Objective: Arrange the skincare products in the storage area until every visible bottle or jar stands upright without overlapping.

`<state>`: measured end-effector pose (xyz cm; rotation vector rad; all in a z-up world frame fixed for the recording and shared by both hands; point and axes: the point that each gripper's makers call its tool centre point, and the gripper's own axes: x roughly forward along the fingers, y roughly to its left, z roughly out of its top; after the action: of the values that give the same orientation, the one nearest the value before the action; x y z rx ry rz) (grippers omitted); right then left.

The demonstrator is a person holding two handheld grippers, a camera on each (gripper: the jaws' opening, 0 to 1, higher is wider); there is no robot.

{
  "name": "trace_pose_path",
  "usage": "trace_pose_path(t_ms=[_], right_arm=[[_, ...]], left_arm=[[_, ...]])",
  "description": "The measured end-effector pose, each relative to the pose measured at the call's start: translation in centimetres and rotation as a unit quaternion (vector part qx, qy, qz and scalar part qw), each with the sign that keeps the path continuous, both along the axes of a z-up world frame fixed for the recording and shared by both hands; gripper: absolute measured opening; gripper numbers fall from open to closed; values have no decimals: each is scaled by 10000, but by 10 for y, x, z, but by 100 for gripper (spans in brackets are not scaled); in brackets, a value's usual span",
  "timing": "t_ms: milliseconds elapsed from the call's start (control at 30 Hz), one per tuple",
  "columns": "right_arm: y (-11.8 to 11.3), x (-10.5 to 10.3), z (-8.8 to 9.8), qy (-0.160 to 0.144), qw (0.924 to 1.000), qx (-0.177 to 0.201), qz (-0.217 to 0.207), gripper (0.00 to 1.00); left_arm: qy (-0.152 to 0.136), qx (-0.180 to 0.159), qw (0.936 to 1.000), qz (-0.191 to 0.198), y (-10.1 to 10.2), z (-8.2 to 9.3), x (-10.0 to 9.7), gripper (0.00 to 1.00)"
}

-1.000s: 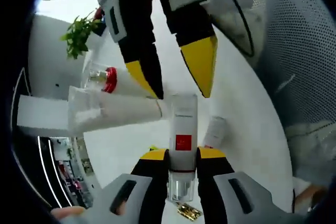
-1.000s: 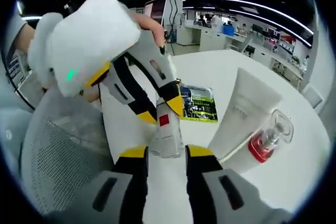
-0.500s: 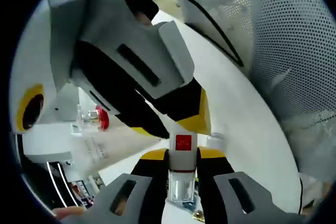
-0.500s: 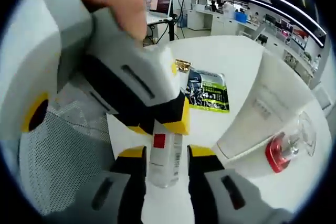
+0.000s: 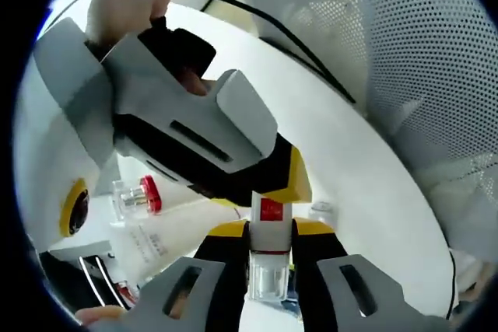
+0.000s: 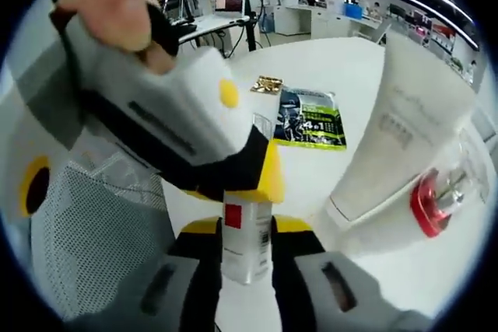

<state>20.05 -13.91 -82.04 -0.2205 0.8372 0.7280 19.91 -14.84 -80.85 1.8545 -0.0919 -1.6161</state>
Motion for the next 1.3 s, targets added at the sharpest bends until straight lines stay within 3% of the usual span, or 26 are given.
trace_pose_path(t_ms=[200,400,433,500,633,700,833,933,1100,1133,1267,1300], right_arm=[[-4,1,3,-131,9996,89,-218,21],[-17,-2,2,-129,9990,91,-418,20],[-17,-2,2,-128,9988,124,-447,20],[-19,-5,3,-154,9986,133,-484,20],[-22,-10,-1,-104,9984,97,-549,21],[-24,-11,-1,-158,9981,106,-583,20],[-26,-15,-1,-142,9981,101,-590,21],[-30,-18,1,-178,9977,126,-648,21],[-31,-20,5,-266,9971,174,-687,21],[-31,-21,7,-288,9970,198,-696,21],[-29,-21,12,-381,9961,327,-729,21],[-28,-21,13,-400,9958,408,-716,21]], left_arm=[[3,-91,9999,-66,-2,2,3,18],[140,-218,9995,193,3,2,10,35],[195,-281,9992,216,2,3,11,36],[630,-472,9956,500,2,5,7,38],[865,-679,9907,805,1,12,14,37],[1101,-794,9850,1067,3,13,17,37],[1798,-1089,9638,1641,4,17,22,37],[2320,-1248,9438,1996,6,17,25,36],[3218,-1556,8945,2687,6,19,26,34],[3435,-1600,8819,2805,5,19,25,34],[4006,-1703,8500,2968,2,20,20,35],[4211,-1787,8360,3031,1,22,18,35]])
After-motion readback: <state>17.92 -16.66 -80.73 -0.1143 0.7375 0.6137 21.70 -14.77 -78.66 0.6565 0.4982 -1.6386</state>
